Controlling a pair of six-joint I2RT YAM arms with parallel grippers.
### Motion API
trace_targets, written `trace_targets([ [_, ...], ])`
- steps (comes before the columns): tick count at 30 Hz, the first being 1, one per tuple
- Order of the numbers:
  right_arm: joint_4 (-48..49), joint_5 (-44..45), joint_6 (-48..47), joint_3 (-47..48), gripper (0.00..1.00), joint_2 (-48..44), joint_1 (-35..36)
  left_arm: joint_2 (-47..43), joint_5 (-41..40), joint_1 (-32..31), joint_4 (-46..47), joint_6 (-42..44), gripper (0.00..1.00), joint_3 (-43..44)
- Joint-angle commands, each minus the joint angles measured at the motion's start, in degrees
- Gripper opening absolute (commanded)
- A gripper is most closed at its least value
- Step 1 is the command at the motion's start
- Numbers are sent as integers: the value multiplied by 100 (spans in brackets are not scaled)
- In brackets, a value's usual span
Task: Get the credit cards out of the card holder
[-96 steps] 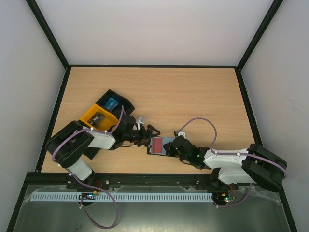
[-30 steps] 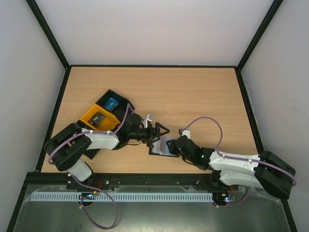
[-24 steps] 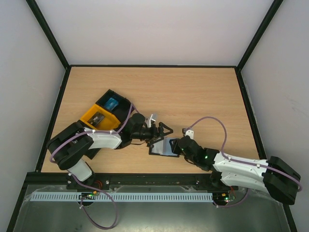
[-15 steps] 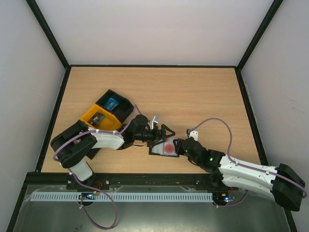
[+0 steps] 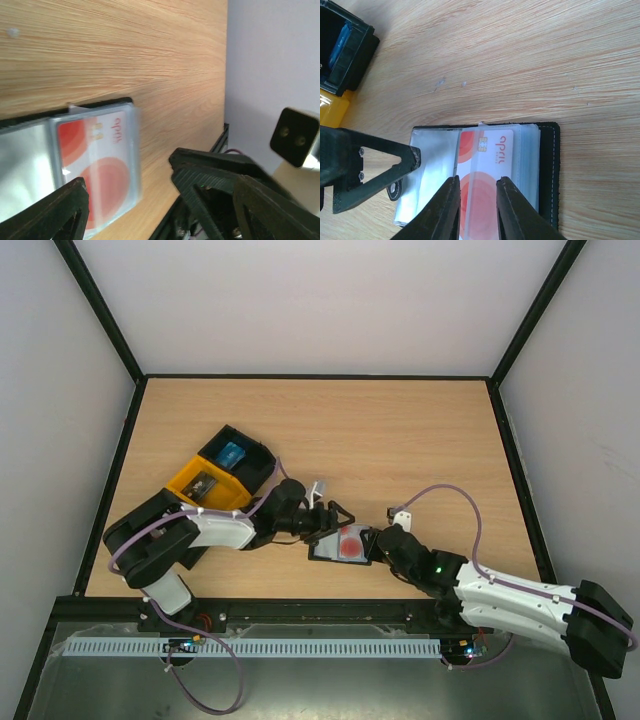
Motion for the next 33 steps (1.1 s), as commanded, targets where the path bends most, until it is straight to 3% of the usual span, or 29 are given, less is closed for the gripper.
trace_targets([
  [1,147,46,24,48,21,165,-2,-162,-285,118,-318,266,74,-175],
  [8,414,-42,16,65,18,712,-8,30,-344,148,-548,503,58,-171],
  [18,392,-50,-9,-37,13,1294,-7,264,-296,137,-629,660,47,-178],
  [33,719,-270,165,-491,5,1457,-3,905,-160,-231,-224,509,34,74],
])
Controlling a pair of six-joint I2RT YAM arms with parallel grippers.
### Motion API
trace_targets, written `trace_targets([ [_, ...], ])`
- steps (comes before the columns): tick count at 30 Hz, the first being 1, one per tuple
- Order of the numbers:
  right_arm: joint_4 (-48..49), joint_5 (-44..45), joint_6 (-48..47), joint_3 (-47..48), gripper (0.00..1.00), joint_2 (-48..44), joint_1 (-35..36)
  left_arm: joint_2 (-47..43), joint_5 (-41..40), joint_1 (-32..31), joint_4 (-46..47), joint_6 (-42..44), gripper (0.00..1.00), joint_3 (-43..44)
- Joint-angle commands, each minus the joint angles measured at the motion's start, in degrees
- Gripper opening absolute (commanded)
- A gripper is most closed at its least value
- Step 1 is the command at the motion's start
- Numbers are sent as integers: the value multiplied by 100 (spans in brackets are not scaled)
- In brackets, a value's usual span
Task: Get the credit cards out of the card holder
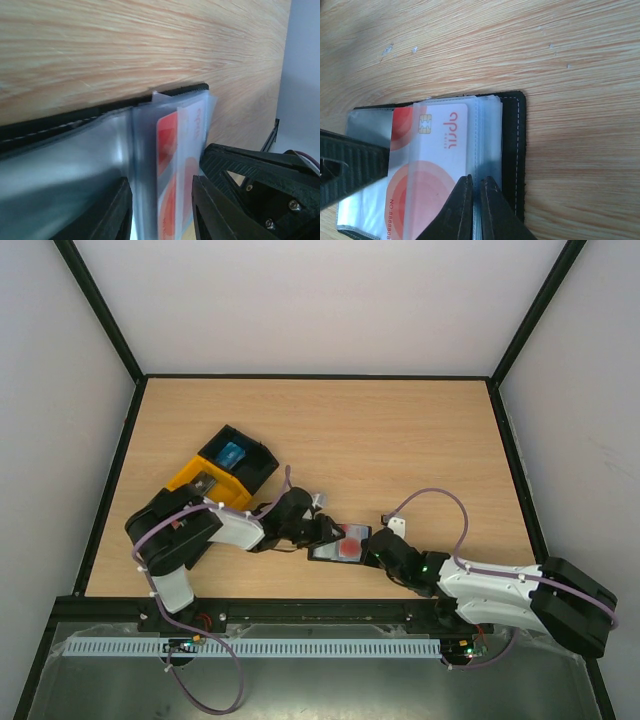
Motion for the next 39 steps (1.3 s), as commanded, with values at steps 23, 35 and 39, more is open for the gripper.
trace_targets([
  [23,-36,24,214,-470,5,-73,-8,79,173,-174,323,-135,3,57],
  [35,-103,95,205,-438,5,-108,-8,-191,252,76,40,41,3,-100],
  [39,-114,95,209,-435,5,-117,-8,-287,279,159,26,88,3,-219],
])
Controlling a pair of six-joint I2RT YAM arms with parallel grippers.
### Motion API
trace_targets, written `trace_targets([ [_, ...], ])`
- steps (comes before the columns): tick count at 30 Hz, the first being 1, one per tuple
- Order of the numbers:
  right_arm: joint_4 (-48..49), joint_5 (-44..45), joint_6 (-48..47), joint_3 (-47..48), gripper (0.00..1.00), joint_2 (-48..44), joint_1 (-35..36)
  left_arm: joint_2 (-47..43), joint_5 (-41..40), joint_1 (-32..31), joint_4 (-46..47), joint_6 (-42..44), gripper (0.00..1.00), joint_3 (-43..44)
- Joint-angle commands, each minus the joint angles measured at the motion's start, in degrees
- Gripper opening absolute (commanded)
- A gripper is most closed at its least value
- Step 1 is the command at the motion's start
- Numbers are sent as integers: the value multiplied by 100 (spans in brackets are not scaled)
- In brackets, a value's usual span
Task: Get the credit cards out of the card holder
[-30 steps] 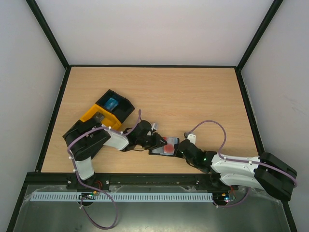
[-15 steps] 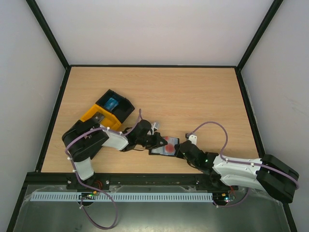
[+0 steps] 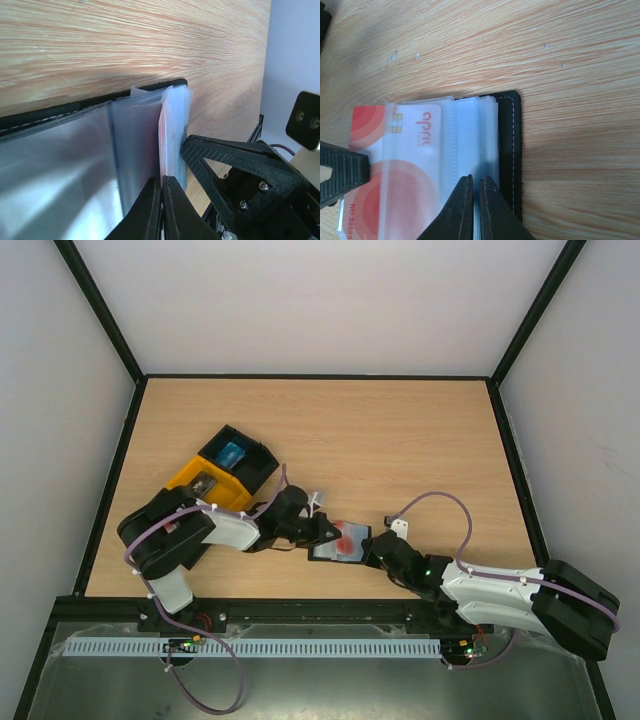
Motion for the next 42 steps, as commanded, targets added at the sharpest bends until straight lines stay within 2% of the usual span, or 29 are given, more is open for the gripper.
trace_targets([
  [1,-596,61,53,-132,5,1,-1,-181,37,125,-227,173,3,-184],
  [10,-609,70,53,-108,5,-25,6,-415,35,271,-337,209,3,-396],
  [17,-688,-65,-7,72,5,-349,-1,-574,266,406,-10,200,3,-610],
  [27,-992,-145,-30,395,7,-982,4,-858,123,550,-398,244,3,-700],
  [42,-402,-664,175,434,12,-1195,4,-1793,-492,588,-1270,46,3,-743],
])
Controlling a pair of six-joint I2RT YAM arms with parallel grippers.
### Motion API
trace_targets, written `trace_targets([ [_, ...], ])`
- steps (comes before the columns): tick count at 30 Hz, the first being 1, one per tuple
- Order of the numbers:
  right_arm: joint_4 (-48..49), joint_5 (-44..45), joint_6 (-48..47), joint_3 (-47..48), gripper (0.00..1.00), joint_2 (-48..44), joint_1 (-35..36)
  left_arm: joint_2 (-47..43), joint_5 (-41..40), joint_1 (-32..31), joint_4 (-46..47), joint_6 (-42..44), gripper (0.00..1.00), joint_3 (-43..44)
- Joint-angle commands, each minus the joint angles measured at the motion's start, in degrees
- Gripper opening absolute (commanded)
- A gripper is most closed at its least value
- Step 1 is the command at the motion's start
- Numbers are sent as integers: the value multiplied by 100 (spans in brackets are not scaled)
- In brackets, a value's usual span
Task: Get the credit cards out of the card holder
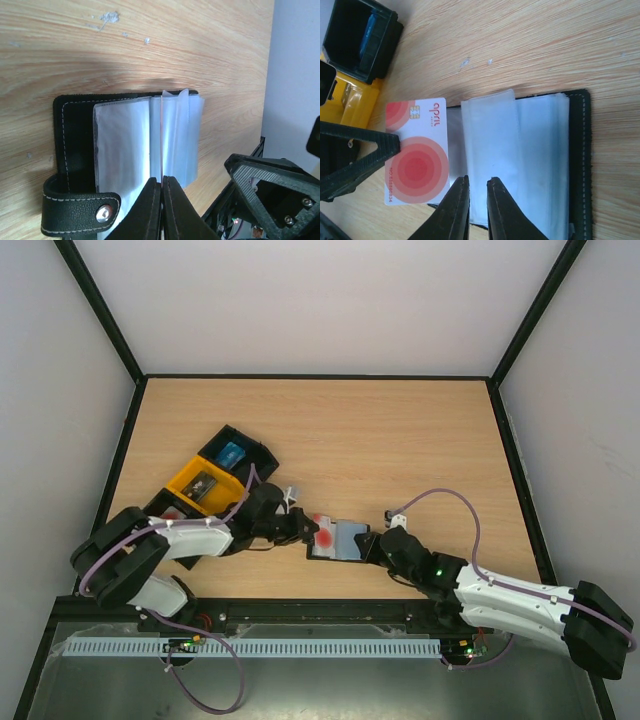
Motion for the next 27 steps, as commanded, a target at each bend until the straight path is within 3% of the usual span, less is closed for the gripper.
trace_targets([
  [1,350,-226,167,112,13,-31,-1,-416,-254,54,-358,-82,3,-65],
  [6,965,-617,492,60,20,-96,-1,-902,-341,50,-422,-197,3,-108],
  [14,2521,-1062,1379,-235,43,-114,-1,-1686,163,34,507,-343,3,-272],
  [18,2868,-1129,1519,-174,47,-60,5,-1877,385,-10,955,-501,3,-340],
  [22,3030,-1220,1561,-82,44,15,-1,-1944,521,-44,1520,-756,3,-526],
  [27,3199,-1366,1479,-134,19,23,4,-2030,531,-56,1683,-825,3,-630],
])
